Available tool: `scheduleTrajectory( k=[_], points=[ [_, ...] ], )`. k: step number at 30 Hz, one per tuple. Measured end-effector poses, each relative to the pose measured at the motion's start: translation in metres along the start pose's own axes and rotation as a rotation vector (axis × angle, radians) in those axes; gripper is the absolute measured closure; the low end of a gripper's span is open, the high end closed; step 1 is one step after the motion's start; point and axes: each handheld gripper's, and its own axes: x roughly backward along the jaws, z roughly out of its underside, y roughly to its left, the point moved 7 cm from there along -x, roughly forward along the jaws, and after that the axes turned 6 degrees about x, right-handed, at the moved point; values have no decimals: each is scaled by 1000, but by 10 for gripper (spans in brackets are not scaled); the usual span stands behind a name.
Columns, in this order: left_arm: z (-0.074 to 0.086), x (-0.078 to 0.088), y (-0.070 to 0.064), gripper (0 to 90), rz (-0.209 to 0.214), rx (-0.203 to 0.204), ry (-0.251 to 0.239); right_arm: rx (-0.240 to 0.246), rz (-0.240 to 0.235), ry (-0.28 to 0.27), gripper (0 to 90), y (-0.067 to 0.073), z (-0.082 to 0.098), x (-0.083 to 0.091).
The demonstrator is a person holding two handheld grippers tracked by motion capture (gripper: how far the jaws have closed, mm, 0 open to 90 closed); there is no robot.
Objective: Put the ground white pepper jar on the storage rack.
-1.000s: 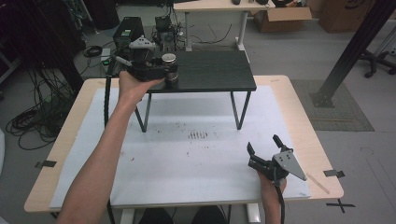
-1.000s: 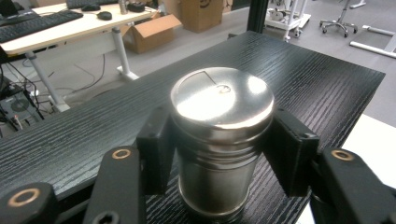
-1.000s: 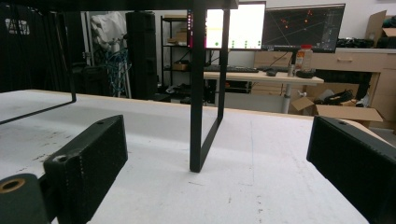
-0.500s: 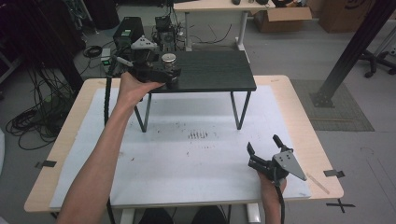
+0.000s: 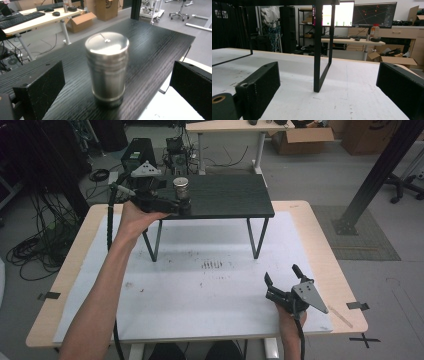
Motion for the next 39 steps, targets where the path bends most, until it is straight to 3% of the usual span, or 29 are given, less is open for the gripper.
scheduleTrajectory(
  k=[9, 18, 27, 39],
  points=[
    [9, 28, -2, 2, -6, -36, -33, 0, 0, 2, 49, 0, 0, 0],
    [24, 53, -4, 4, -14, -47, -63, 0, 0, 3, 49, 0, 0, 0],
    [39, 69, -5, 7, -25, -56, -72, 1, 0, 3, 49, 0, 0, 0],
    [72, 89, -4, 9, -36, -47, -101, 2, 0, 3, 49, 0, 0, 0]
  ],
)
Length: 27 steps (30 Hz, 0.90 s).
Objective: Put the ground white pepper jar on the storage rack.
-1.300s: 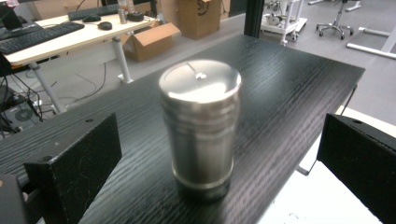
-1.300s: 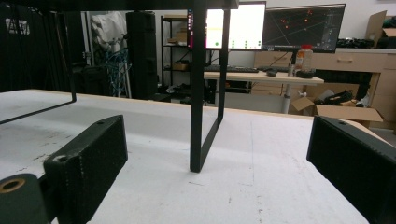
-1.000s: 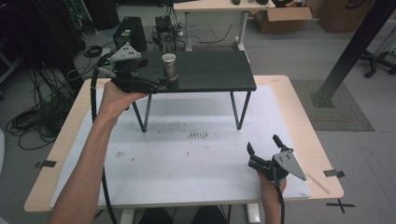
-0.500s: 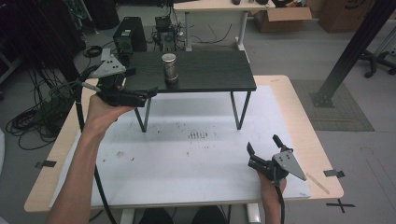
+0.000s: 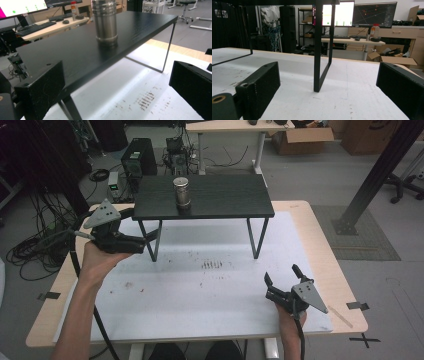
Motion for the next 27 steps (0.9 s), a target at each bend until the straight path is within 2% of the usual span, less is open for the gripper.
scheduleTrajectory(
  k=[7, 9, 13, 17, 18, 19, 27],
  points=[
    [26, 11, 7, 8, -7, 14, -8, 0, 0, 0, 50, 0, 0, 0],
    [29, 11, 8, 8, -8, 17, -7, 1, 0, 0, 49, 0, 0, 0],
    [48, 17, 15, 7, -23, 33, -12, 1, 0, 0, 49, 0, 0, 0],
    [59, 19, 19, 7, -34, 35, -10, 1, 0, 1, 49, 0, 0, 0],
    [69, 21, 22, 7, -45, 38, 0, 1, 0, 0, 50, 0, 0, 0],
    [69, 21, 22, 7, -45, 38, 0, 1, 0, 0, 50, 0, 0, 0],
    [101, 27, 32, 8, -73, 69, -13, 2, 0, 0, 50, 0, 0, 0]
  ],
)
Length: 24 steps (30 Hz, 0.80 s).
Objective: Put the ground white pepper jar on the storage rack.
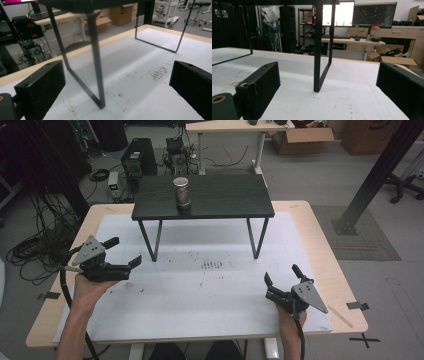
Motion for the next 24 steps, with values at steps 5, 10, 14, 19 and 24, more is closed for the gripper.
scheduleTrajectory(
  k=[5, 10, 14, 19, 24],
  points=[
    [20, 4, 8, 8, -20, 15, -13, 0, 0, 0, 50, 0, 0, 0],
    [33, 6, 14, 8, -45, 17, -33, 1, 0, 0, 50, 0, 0, 0],
    [49, 11, 21, 8, -64, 35, -45, 0, 0, 1, 50, 0, 0, 0],
    [61, 15, 26, 8, -85, 40, -45, -1, -1, 2, 50, 0, 0, 0],
    [71, 19, 32, 8, -107, 47, -65, 1, 0, 2, 50, 0, 0, 0]
  ],
)
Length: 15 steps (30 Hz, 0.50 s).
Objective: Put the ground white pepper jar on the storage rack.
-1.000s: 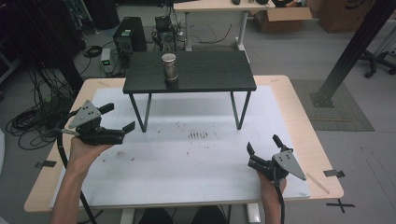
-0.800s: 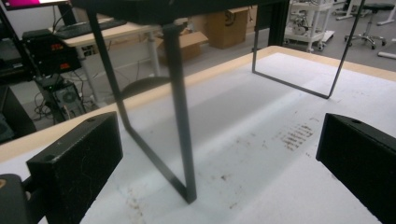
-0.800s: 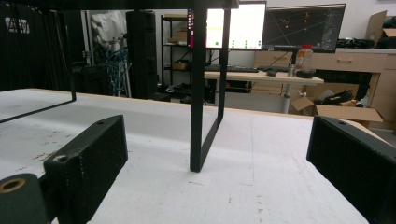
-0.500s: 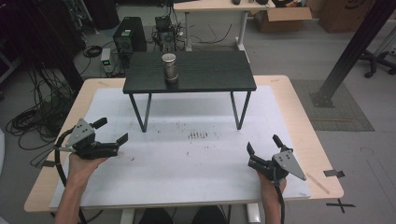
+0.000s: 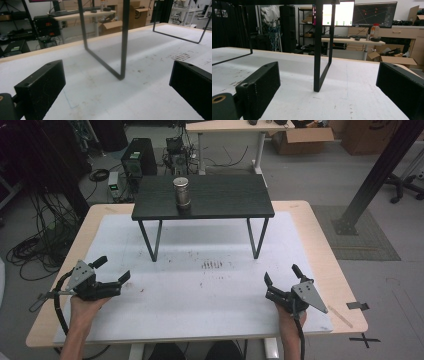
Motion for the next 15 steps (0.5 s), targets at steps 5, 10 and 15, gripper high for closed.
scheduleTrajectory(
  k=[5, 10, 15],
  points=[
    [8, 4, 6, 8, -19, 3, -31, 0, 0, 2, 52, 0, 0, 0],
    [14, 8, 9, 8, -31, 0, -71, -1, 1, 2, 52, 0, 0, 0],
    [20, 13, 13, 8, -50, 14, -112, 0, 0, 2, 52, 0, 0, 0]
  ],
)
